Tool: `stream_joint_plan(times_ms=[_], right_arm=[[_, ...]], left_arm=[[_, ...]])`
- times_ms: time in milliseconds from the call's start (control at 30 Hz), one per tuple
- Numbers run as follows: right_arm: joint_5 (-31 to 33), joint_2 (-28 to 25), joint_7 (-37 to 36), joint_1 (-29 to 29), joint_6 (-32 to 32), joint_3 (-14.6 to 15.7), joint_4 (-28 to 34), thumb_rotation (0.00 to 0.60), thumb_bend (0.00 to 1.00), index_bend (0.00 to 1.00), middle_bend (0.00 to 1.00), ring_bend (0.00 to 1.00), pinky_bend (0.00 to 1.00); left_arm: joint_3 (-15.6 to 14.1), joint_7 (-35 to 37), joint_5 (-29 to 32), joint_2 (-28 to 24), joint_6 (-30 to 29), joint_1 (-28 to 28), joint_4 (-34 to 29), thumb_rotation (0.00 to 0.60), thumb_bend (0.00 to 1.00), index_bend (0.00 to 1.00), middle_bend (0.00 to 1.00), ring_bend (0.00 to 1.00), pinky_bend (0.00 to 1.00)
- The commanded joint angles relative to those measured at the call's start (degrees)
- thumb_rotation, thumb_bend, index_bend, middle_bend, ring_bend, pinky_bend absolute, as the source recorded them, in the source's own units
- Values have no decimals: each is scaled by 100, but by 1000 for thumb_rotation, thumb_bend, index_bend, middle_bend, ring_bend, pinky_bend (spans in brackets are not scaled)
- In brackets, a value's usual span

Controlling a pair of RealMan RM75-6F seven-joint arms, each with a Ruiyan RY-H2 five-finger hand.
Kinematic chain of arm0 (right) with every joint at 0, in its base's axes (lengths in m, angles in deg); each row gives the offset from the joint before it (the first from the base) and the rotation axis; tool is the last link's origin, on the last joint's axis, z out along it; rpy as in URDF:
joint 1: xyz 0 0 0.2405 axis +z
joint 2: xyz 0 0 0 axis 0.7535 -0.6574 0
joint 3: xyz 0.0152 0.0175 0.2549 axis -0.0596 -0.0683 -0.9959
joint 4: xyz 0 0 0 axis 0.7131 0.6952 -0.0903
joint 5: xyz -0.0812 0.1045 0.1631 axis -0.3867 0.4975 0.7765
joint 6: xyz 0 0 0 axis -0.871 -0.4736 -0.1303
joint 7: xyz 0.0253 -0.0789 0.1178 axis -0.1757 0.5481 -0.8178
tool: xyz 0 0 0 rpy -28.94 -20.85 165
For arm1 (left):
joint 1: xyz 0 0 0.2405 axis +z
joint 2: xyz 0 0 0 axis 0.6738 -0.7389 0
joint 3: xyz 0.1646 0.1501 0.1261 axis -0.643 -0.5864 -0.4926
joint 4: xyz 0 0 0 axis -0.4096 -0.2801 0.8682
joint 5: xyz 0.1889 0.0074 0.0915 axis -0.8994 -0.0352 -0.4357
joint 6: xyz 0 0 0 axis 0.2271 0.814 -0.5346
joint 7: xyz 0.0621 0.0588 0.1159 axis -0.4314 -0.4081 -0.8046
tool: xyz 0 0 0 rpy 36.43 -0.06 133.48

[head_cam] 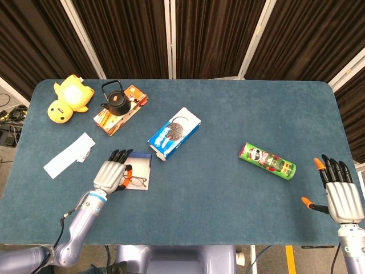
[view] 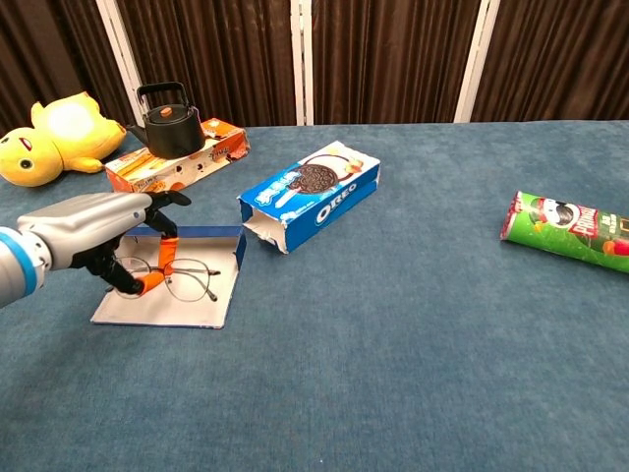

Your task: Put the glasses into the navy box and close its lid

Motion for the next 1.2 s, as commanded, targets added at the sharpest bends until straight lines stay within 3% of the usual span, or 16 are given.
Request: stream_joint_plan(times_ms=[33,367,567,667,733,800,967,1200], right_arm=[[62,27,57,18,-42,-23,-18,600,0,0,0,0,0],[223,72,141,28,-124,-49,-89,600,0,0,0,0,0],[272,85,157,28,-152,-52,-131,600,0,0,0,0,0],[270,90,166,33,-160,-46,-135,600,0,0,0,0,0],[269,91,170,33,-160,-44,-134,600,0,0,0,0,0],[268,94,176,34,-160,-43,-136,600,0,0,0,0,0],[277,104,186,40,-179,-37,-142,600,0,0,0,0,0],[287,125,198,58,-215,-30,-149,600,0,0,0,0,0]], left_arm=[[170,560,-86,280,411,-333,784,600,472,634,0,0,0],[218,1089,-276,651,635,-683,1736,600,478,635,0,0,0],[219,1249,-341,709,584,-751,1977,600,475,611,0,0,0],[210,1290,-315,707,599,-765,2016,600,392,408,0,0,0],[216,1343,-311,699,586,-763,2010,600,225,159,0,0,0],[215,1402,-308,665,581,-755,1987,600,127,24,0,0,0],[206,1484,-354,554,474,-722,1866,600,72,0,0,0,0],[105,1932,-869,406,86,-649,1535,600,65,0,0,0,0]])
